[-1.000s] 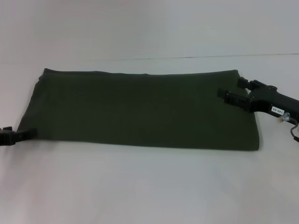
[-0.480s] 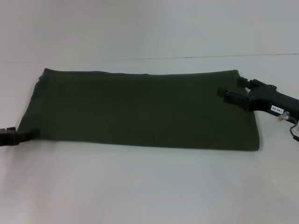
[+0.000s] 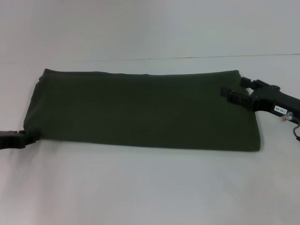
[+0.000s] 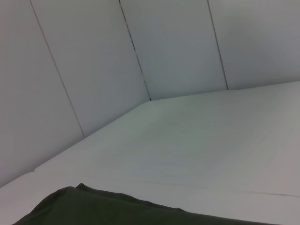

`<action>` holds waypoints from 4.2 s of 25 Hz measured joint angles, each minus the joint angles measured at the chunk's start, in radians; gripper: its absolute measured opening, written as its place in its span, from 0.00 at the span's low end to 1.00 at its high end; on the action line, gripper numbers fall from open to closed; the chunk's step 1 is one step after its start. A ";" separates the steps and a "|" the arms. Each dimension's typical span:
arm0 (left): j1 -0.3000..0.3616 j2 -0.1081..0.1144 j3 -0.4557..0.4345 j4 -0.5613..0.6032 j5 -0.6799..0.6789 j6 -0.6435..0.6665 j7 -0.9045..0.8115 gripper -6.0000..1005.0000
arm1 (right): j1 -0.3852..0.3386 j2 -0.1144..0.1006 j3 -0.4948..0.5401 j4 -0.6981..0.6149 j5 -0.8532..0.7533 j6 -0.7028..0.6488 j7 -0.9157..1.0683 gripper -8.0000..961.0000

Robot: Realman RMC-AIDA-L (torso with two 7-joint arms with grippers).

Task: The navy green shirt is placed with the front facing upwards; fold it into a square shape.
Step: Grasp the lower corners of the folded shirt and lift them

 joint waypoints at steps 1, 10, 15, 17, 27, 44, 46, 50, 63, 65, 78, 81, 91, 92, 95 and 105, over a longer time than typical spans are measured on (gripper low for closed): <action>0.000 0.000 -0.001 0.001 -0.003 -0.001 0.001 0.46 | -0.003 0.000 0.000 0.000 0.000 -0.001 0.000 0.93; 0.000 -0.001 0.000 0.004 -0.028 -0.018 0.018 0.17 | -0.027 -0.001 0.009 -0.001 0.000 -0.007 0.001 0.93; -0.003 -0.004 0.005 0.007 -0.031 -0.029 0.024 0.09 | -0.041 -0.004 0.003 -0.006 -0.004 -0.012 0.002 0.92; -0.004 -0.004 0.007 0.010 -0.031 -0.023 0.027 0.06 | -0.058 -0.006 -0.002 -0.020 -0.014 -0.026 0.002 0.92; 0.023 -0.026 0.017 0.061 -0.032 0.074 0.073 0.04 | -0.216 -0.015 -0.039 -0.112 -0.021 -0.093 -0.007 0.92; 0.012 -0.034 0.022 0.080 -0.032 0.081 0.076 0.06 | -0.200 0.000 -0.079 -0.045 -0.068 0.011 -0.001 0.91; 0.012 -0.034 0.022 0.081 -0.032 0.081 0.076 0.07 | -0.199 0.000 -0.080 -0.038 -0.069 0.013 0.000 0.91; 0.009 -0.034 0.022 0.082 -0.033 0.080 0.076 0.07 | -0.196 0.000 -0.092 -0.026 -0.070 0.026 0.006 0.91; 0.003 -0.036 0.022 0.082 -0.033 0.080 0.076 0.09 | -0.184 0.000 -0.106 -0.013 -0.072 0.045 0.004 0.57; 0.003 -0.036 0.022 0.082 -0.033 0.082 0.080 0.09 | -0.184 0.000 -0.106 -0.013 -0.072 0.045 0.004 0.48; 0.017 -0.033 0.020 0.081 -0.033 0.127 0.139 0.10 | -0.214 0.000 -0.105 -0.022 -0.072 0.027 -0.012 0.10; 0.026 -0.033 0.018 0.082 -0.033 0.158 0.159 0.11 | -0.234 0.000 -0.098 -0.025 -0.070 0.015 -0.025 0.05; 0.072 -0.046 0.020 0.142 -0.033 0.295 0.211 0.12 | -0.303 -0.001 -0.060 -0.054 -0.065 -0.021 -0.035 0.03; 0.076 -0.046 0.019 0.144 -0.033 0.311 0.215 0.12 | -0.307 -0.002 -0.056 -0.054 -0.065 -0.021 -0.035 0.03; 0.095 -0.046 0.014 0.159 -0.033 0.350 0.224 0.12 | -0.313 -0.002 -0.053 -0.055 -0.066 -0.024 -0.038 0.03; 0.152 -0.050 -0.017 0.188 -0.031 0.383 0.250 0.13 | -0.314 -0.003 -0.057 -0.058 -0.070 -0.047 -0.049 0.03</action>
